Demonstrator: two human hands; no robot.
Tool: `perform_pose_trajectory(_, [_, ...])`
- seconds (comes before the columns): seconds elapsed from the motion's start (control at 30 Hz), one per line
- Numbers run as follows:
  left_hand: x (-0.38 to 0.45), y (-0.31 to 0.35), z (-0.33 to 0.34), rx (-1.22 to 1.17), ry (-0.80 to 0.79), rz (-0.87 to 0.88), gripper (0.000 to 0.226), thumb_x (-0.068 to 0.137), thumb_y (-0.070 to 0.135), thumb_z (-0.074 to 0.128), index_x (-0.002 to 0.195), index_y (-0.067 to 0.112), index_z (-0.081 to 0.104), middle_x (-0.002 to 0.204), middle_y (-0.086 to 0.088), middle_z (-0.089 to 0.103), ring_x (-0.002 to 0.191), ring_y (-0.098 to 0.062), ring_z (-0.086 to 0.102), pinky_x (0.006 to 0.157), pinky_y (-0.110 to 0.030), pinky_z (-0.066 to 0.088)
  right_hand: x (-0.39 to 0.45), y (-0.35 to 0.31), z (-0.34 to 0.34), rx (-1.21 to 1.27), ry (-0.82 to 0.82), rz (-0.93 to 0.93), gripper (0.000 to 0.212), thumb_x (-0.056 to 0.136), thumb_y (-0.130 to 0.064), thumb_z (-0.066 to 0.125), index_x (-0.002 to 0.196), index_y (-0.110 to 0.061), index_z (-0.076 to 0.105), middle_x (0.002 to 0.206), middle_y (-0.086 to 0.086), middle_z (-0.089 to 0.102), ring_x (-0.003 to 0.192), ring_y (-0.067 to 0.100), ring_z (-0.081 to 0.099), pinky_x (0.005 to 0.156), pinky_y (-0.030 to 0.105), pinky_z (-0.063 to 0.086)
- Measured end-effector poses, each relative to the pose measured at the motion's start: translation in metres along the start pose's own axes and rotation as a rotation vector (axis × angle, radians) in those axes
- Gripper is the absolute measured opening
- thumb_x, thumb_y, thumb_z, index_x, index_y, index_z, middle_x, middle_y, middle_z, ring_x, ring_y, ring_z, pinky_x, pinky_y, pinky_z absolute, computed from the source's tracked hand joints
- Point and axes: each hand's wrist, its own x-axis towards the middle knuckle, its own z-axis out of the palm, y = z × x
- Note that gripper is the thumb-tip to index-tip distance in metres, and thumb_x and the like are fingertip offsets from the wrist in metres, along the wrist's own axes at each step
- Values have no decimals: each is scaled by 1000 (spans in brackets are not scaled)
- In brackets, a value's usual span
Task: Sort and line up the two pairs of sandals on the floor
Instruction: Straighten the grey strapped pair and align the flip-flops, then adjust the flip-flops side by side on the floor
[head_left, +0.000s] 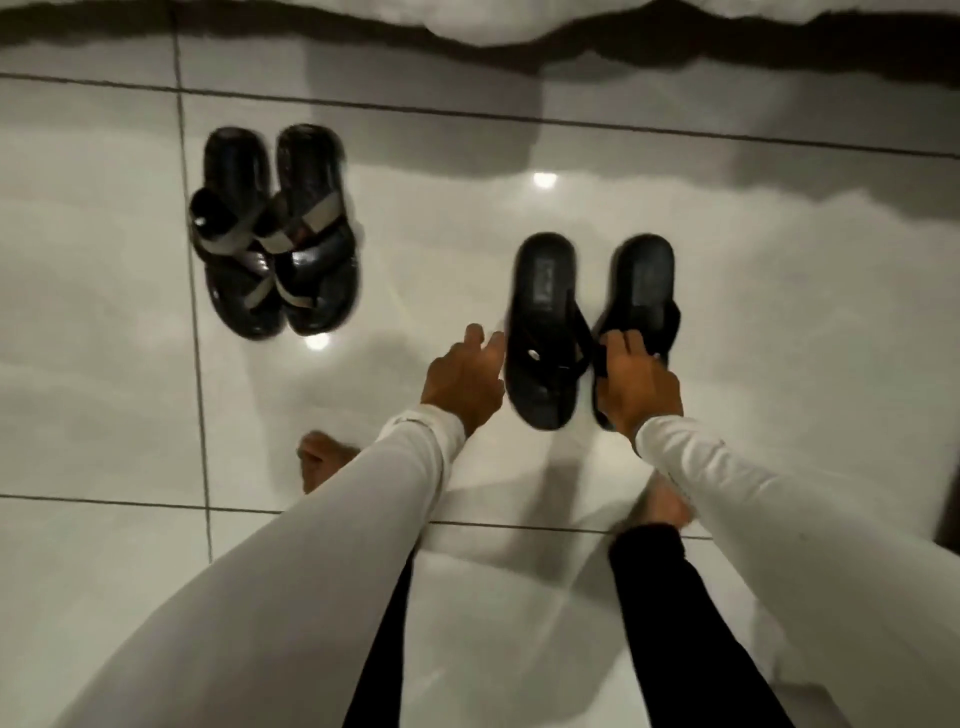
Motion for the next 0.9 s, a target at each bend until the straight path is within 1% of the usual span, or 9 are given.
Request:
perform_pose_trajectory(0.1, [15, 54, 33, 20, -1, 63, 43, 96, 7, 49, 138, 13, 50, 140, -13, 45, 110, -41, 64, 88, -50, 56, 6, 42, 1, 5, -122, -57, 48, 90, -11, 57, 136, -11, 44, 136, 16, 45, 108, 46, 60, 86, 51, 53])
perform_pose_trajectory(0.2, [27, 84, 58, 123, 7, 59, 41, 96, 12, 52, 137, 12, 50, 139, -13, 47, 107, -43, 66, 81, -47, 54, 16, 62, 8, 8, -155, -140, 54, 87, -9, 60, 138, -13, 43, 136, 15, 44, 107, 45, 61, 86, 49, 54])
perform_pose_trajectory(0.23, [33, 88, 63, 150, 10, 39, 42, 96, 14, 53, 137, 12, 50, 138, -13, 49, 107, -43, 67, 80, -47, 55, 19, 65, 10, 1, -151, -162, 56, 86, -9, 61, 139, -14, 43, 135, 14, 45, 106, 44, 61, 85, 48, 54])
perform_pose_trajectory(0.3, [41, 89, 69, 193, -8, 3, 44, 96, 17, 57, 139, 11, 48, 138, -15, 51, 109, -44, 66, 84, -48, 55, 24, 69, 18, -17, -131, -194, 57, 85, -9, 64, 138, -14, 45, 133, 15, 45, 105, 42, 62, 82, 47, 55])
perform_pose_trajectory(0.43, [53, 90, 74, 269, -4, 36, 49, 96, 19, 63, 142, 12, 48, 139, -17, 53, 113, -43, 65, 94, -50, 58, 27, 88, 29, -24, -35, -221, 40, 87, -8, 66, 126, -10, 56, 125, 15, 54, 99, 37, 66, 83, 45, 58])
perform_pose_trajectory(0.5, [57, 95, 73, 287, 5, 66, 53, 95, 18, 65, 143, 12, 46, 139, -17, 53, 114, -43, 66, 97, -50, 57, 28, 97, 29, -10, -20, -226, 39, 86, -6, 67, 124, -10, 58, 122, 15, 56, 99, 37, 66, 82, 43, 58])
perform_pose_trajectory(0.6, [67, 112, 68, 322, 14, 89, 55, 94, 17, 65, 145, 12, 44, 138, -17, 53, 113, -43, 66, 97, -50, 57, 31, 115, 23, 8, -15, -224, 40, 86, -7, 68, 125, -12, 56, 120, 14, 56, 100, 35, 66, 84, 43, 60])
perform_pose_trajectory(0.7, [80, 133, 60, 327, 33, 108, 54, 94, 15, 65, 144, 13, 45, 136, -16, 54, 111, -41, 67, 94, -48, 59, 39, 133, 9, 17, 6, -193, 38, 88, -4, 65, 124, -12, 56, 118, 14, 56, 99, 36, 65, 82, 45, 60])
perform_pose_trajectory(0.9, [111, 174, 45, 354, 50, 160, 57, 93, 16, 68, 145, 15, 44, 138, -15, 53, 113, -40, 67, 93, -49, 59, 64, 163, -26, 21, 39, -159, 34, 87, 0, 60, 120, -10, 57, 115, 16, 55, 96, 38, 65, 78, 48, 60])
